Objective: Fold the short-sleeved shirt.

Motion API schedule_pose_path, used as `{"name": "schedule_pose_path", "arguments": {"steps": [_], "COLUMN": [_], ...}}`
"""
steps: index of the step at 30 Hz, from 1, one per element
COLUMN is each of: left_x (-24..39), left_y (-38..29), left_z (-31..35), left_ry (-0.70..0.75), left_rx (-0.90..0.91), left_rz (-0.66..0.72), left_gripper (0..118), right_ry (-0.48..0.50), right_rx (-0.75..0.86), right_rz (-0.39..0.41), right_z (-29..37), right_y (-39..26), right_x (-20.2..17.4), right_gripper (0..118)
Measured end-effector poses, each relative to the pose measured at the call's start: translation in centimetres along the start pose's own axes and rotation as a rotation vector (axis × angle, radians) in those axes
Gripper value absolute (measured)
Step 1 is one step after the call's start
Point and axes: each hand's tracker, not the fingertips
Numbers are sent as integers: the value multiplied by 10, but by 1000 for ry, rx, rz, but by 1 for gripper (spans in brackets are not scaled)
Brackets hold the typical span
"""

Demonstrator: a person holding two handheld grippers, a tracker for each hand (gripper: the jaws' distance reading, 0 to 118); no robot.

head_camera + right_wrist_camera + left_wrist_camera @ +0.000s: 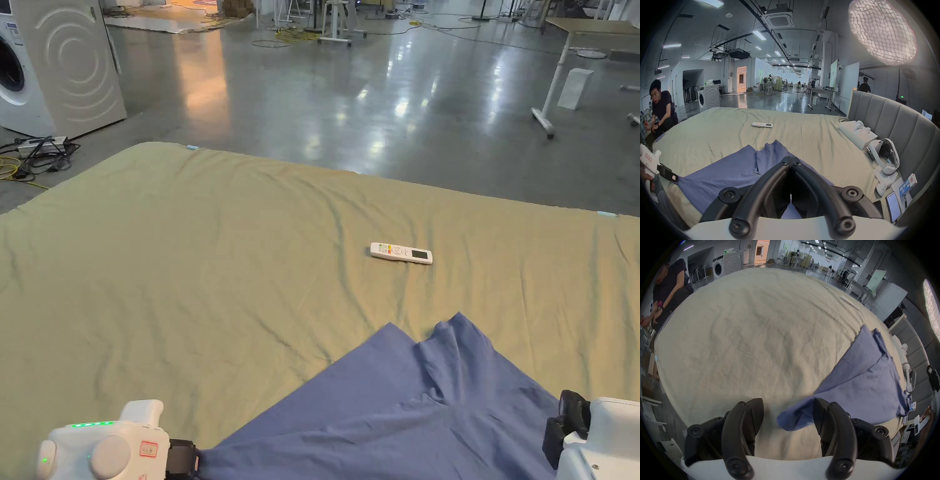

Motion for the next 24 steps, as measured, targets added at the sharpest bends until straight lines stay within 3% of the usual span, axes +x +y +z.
{"name": "schedule_pose_path", "arguments": {"steps": [3,5,8,11,19,24], "left_x": [12,21,36,46,28,24], "left_y": [0,-1,-2,-4,-11,-12], "left_z": [0,1,1,-3,14,41], "left_ry": [67,111,125,126,16,-36], "left_rx": [23,28,30,11,100,176], "left_rz": [-46,-93,-181,-218,-162,-132], "left_gripper": [67,60,28,11,6,6], "right_ry": [-7,-8,-10,-11,10,59], "right_rx": [-15,-27,-47,-64,-88,-299], "right_rz": [2,0,1,-1,-7,44], "right_z": [-2,-4,-8,-12,-50,-139], "right_y": [-3,-5,-7,-9,0,16], "right_x": [1,3,3,4,28,56], "right_gripper": [0,0,0,0,0,3]}}
